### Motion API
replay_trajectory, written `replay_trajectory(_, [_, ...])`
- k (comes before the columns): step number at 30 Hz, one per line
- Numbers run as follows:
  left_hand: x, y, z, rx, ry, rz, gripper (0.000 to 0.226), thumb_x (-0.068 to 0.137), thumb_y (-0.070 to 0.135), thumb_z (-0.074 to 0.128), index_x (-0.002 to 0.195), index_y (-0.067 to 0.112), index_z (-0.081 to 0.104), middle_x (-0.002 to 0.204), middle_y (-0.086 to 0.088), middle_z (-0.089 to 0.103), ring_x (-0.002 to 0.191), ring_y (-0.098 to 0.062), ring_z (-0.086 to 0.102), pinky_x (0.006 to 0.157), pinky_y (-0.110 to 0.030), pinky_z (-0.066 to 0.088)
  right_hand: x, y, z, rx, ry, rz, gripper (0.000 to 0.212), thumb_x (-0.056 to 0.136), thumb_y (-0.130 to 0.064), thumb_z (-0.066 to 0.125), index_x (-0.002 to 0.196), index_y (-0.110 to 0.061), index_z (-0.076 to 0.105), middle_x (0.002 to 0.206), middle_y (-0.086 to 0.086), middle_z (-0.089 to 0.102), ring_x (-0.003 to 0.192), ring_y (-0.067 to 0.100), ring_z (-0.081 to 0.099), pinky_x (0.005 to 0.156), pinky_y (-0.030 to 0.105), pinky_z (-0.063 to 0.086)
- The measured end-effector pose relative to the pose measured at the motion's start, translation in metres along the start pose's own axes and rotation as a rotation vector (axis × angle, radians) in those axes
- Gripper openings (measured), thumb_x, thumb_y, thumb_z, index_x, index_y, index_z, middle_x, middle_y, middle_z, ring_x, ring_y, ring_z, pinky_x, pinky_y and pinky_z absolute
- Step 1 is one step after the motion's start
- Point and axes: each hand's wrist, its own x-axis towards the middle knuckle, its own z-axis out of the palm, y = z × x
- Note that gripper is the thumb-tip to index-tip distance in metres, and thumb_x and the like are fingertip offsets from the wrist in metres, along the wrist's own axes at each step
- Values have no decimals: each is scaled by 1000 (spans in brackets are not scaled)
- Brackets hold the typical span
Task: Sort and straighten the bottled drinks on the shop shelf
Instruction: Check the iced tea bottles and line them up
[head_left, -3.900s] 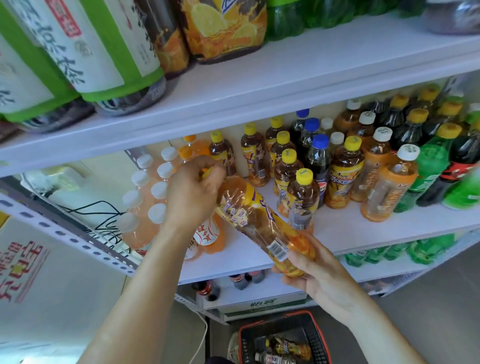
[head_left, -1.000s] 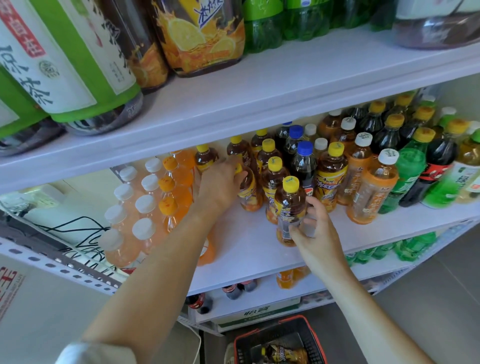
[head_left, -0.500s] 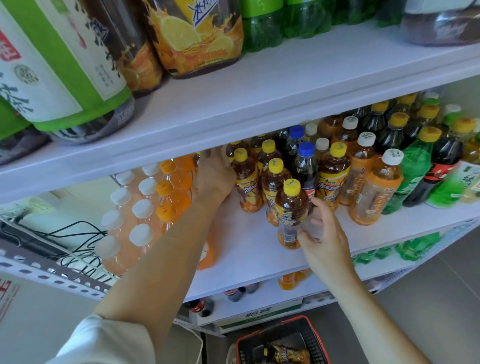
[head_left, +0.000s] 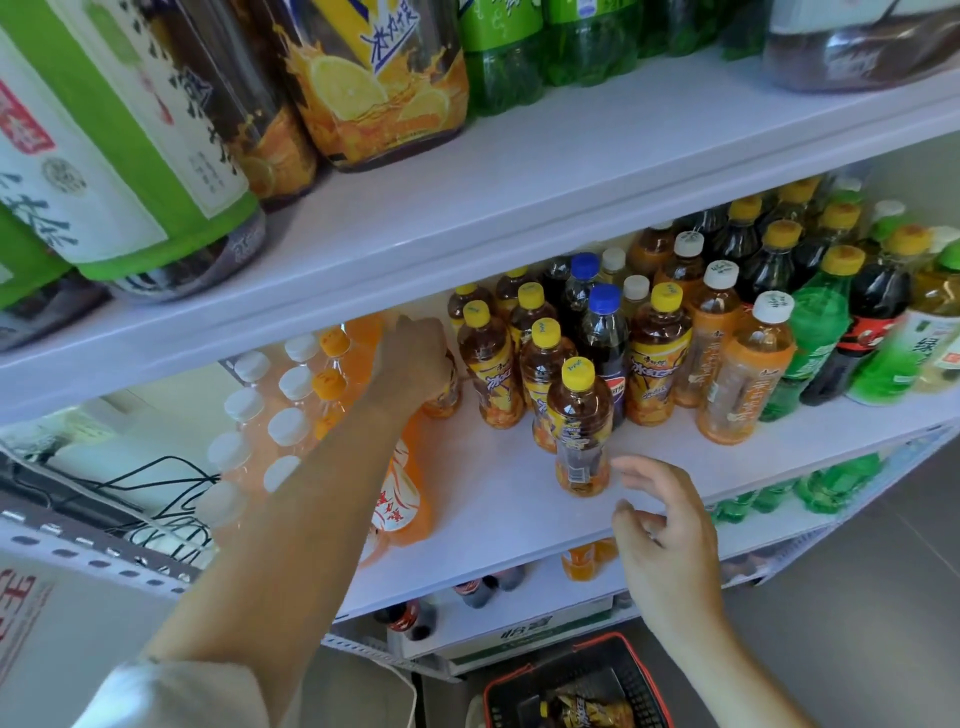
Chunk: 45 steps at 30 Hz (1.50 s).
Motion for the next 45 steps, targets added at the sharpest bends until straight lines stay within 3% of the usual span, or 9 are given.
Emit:
replay_trajectory(5, [-60, -10, -21, -356, 268, 66, 13, 89, 25, 61, 98, 15, 64, 93, -11, 53, 80, -36, 58, 63, -31, 33, -4, -5, 10, 29, -171, 91, 47, 88, 5, 59, 103, -39, 58, 115, -5, 62, 109, 0, 55, 76, 5, 46])
replay_trajectory(12, [-132, -24, -74, -961, 377, -114, 11, 72, 31, 55, 69, 31, 65, 73, 17, 65, 63, 1, 57, 57, -20, 45, -4, -18, 16, 264, -637, 277, 68, 76, -28, 83, 123, -61, 45, 120, -25, 61, 112, -3, 59, 80, 12, 49])
replay_trajectory(17, [-143, -44, -75, -1344, 352, -249, 15, 82, 16, 63, 75, 24, 74, 64, 8, 66, 54, -6, 52, 47, -17, 39, -4, -31, 5, 462, -566, 352, 57, 70, -40, 80, 122, -35, 59, 106, 9, 72, 86, 30, 73, 67, 29, 59])
replay_trajectory(21, [-152, -63, -71, -1697, 98, 1, 23, 84, 13, 59, 97, 18, 78, 81, -13, 60, 46, -11, 26, 40, -18, 18, -4, -41, 2, 576, -574, 582, 62, 80, -59, 63, 105, -2, 68, 79, 32, 67, 55, 34, 66, 45, 30, 52])
replay_trajectory(25, [-153, -65, -67, -1669, 99, 110, 24, 87, 12, 58, 100, 18, 78, 79, -4, 67, 46, -9, 28, 44, -17, 22, -4, -42, -5, 594, -708, 734, 76, 75, -69, 45, 81, 0, 76, 75, 32, 66, 50, 31, 64, 40, 27, 49])
replay_trajectory(30, [-148, -57, -62, -1517, 269, 19, 22, 83, 28, 66, 99, 15, 73, 50, 9, 51, 44, -9, 36, 49, -28, 25, -3, -46, -4, 774, -744, 705, 64, 79, -64, 61, 120, -15, 68, 118, 22, 67, 94, 32, 69, 66, 40, 59])
replay_trajectory(33, [-143, -53, -59, -1417, 366, -102, 27, 75, 41, 72, 86, 16, 74, 56, 8, 63, 45, -2, 46, 47, -17, 37, -7, -46, -2, 792, -766, 621, 65, 62, -31, 91, 121, -32, 64, 125, 21, 63, 101, 40, 66, 74, 39, 58])
replay_trajectory(37, [-136, -57, -54, -1310, 349, -161, 35, 81, 47, 68, 74, 14, 74, 64, -7, 63, 56, -12, 49, 56, -24, 38, -6, -42, -7, 882, -680, 616, 70, 73, 10, 74, 129, -30, 59, 122, 30, 60, 93, 50, 66, 71, 34, 60])
replay_trajectory(45, [-144, -76, -57, -1450, 9, 46, 19, 82, 31, 72, 98, 21, 76, 67, -10, 44, 53, -11, 32, 49, -17, 27, -4, -48, -17, 840, -703, 682, 55, 74, -24, 82, 125, -21, 61, 110, 30, 67, 76, 39, 72, 57, 29, 60])
